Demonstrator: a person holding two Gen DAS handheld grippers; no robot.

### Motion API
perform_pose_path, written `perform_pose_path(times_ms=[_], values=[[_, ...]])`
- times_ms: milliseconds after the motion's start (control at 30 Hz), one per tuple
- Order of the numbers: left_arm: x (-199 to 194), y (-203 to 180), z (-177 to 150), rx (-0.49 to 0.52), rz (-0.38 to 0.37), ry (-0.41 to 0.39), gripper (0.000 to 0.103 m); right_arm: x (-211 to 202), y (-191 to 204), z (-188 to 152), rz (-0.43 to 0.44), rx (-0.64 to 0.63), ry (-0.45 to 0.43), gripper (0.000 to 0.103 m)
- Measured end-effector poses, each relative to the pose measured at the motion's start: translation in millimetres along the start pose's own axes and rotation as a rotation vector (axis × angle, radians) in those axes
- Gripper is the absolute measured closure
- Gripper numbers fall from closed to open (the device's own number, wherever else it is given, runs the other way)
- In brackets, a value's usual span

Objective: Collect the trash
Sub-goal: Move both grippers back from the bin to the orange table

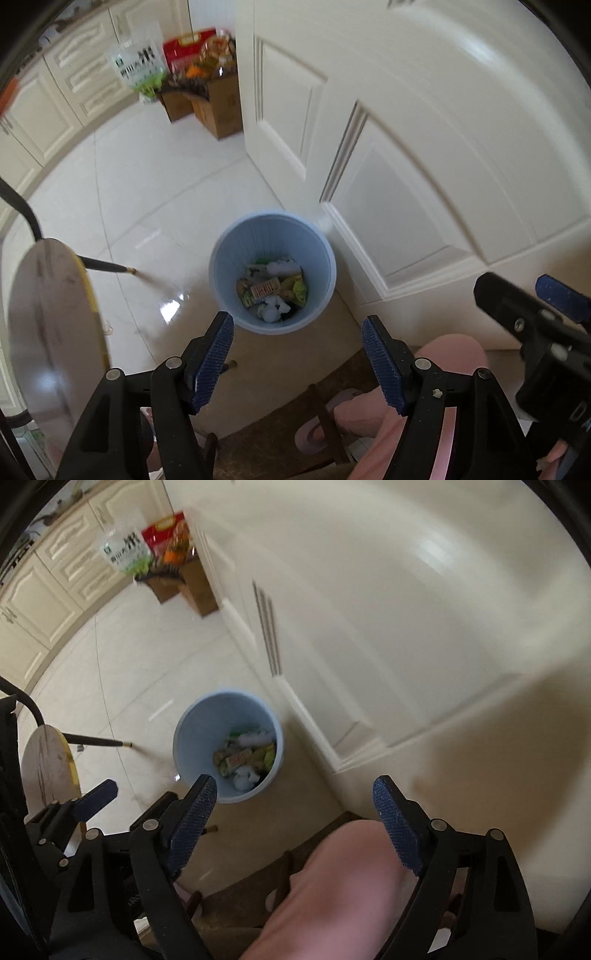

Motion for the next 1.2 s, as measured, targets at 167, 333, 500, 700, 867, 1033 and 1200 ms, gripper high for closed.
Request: perform_pose_path(times_ms=[167,333,500,700,867,1033,1200], values=[[-65,-13,-31,-0.014,0.015,-0.088,0.032,-55,8,-5,0.013,-0.014,-0.104,0.009],[-127,-3,-54,-0.032,-0.018,-0.140,0.032,-115,25,-8,0.012,-0.061,-0.228,0.008],[-203,27,-83,-0.087,0.017,-0.244,0.031,-162,51,-10,0.055,-0.089,-0.319,0.007],[-281,87,-131,-0.213,0.106,-0.357,0.025,-194,113,-26,0.160,-0.196,-0.363,0.007],[-319,145,-174,-0.341,0.205,-0.393,0.022,-208,173,-43,0.260,-0.297,-0.362,0.007],[-345,198,-215,-0.469,0.295,-0.392,0.022,-208,224,-59,0.330,-0.388,-0.342,0.007],[-354,237,-238,-0.574,0.355,-0.360,0.022,-203,278,-66,0.394,-0.467,-0.304,0.007]])
Point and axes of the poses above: each gripper's, at about its wrist camera, not at the fingertips, and x roughly the way its jaws point, y to its left, z to its top, the point moved 3 cm from there along x, roughly the way its jaws point, and after that the axes turned 3 degrees about -y, right-handed, at the moved point
